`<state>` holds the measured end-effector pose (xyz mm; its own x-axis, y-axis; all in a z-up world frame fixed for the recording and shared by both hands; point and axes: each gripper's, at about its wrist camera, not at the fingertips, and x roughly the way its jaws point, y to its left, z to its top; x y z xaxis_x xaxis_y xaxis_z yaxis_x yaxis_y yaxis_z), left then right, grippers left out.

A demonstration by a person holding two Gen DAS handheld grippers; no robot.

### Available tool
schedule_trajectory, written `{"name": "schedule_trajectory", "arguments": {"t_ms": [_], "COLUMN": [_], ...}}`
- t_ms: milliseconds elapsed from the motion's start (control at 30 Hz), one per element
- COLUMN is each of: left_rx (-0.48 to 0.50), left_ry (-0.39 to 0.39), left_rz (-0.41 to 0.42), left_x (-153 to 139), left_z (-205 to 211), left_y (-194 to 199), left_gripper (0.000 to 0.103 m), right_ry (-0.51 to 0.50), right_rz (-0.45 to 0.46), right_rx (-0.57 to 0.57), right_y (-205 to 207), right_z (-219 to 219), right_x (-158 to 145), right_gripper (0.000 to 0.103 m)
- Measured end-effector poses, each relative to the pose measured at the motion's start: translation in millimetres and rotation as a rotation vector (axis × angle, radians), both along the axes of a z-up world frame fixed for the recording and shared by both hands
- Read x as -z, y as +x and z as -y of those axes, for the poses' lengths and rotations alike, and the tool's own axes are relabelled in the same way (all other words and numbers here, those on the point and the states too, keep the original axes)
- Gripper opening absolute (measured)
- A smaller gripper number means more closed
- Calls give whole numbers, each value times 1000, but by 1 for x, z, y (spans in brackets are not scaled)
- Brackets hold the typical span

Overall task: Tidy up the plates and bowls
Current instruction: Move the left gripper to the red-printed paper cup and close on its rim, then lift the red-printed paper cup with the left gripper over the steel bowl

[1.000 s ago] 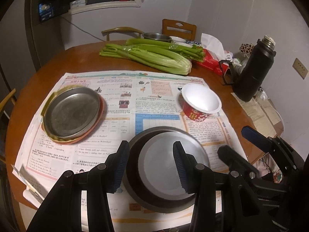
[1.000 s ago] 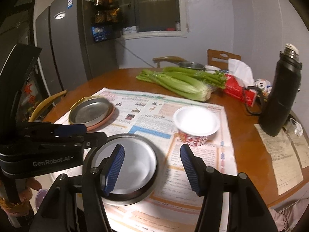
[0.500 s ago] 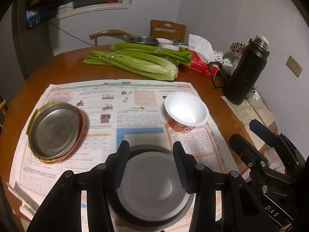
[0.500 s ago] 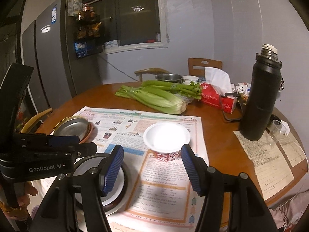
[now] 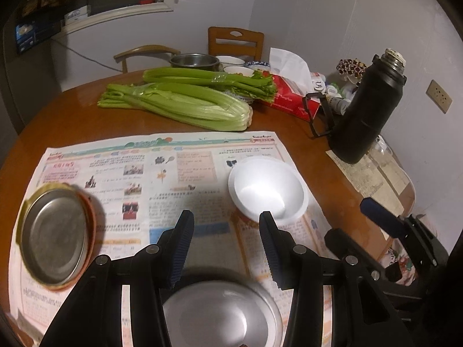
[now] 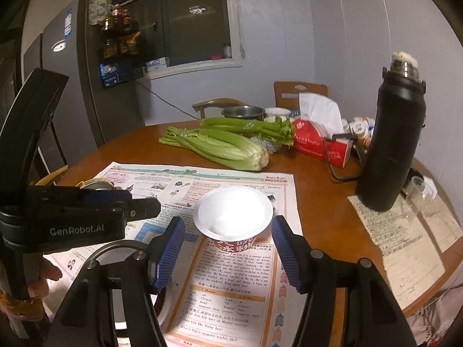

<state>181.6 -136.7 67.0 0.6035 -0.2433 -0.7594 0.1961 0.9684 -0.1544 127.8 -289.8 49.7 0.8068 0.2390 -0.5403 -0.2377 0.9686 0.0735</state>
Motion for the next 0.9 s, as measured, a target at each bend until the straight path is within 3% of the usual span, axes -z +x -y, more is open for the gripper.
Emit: {"name": "schedule_trajectory", "arguments": {"t_ms": [667, 900], "left_rx": [70, 69], "left_ry": [-44, -42], "left_rz": [-104, -136], "left_x": [38, 48], "left_z": [13, 15], "left_y": [66, 76], "left_gripper": [48, 48], "right_ry": [124, 87], "right_rz": [-223, -298], "right_rx": [59, 89], "right_y": [81, 100], "right_z": [24, 20], "right_x": [41, 56], "right_gripper": [62, 62]}}
